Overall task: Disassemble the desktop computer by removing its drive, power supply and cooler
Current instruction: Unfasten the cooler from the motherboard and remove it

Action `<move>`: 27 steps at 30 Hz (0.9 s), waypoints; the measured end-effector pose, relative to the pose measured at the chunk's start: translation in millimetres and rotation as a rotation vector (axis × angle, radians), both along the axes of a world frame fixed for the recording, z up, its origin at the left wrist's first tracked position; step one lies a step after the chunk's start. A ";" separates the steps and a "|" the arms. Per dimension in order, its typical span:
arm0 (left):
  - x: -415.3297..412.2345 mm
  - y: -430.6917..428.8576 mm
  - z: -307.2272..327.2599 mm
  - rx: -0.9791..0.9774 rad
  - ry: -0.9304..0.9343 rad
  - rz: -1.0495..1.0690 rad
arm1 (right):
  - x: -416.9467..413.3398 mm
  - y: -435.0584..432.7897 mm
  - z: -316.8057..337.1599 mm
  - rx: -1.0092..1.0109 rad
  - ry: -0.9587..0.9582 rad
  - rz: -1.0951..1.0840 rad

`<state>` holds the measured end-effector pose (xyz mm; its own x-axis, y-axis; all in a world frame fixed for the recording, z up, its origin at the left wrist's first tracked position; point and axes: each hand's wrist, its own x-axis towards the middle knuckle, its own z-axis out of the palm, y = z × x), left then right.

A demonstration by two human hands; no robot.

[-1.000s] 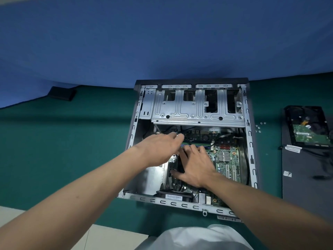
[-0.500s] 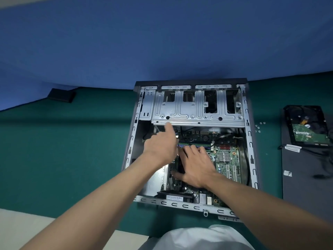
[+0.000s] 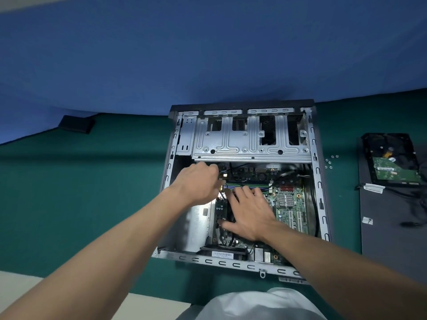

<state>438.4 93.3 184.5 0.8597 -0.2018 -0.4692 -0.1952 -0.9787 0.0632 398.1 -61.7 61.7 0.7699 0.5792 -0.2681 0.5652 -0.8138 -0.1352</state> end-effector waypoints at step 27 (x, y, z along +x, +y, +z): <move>-1.0 4.0 -17.8 -0.336 0.091 0.944 | -1.5 0.4 -2.0 0.007 0.026 -0.015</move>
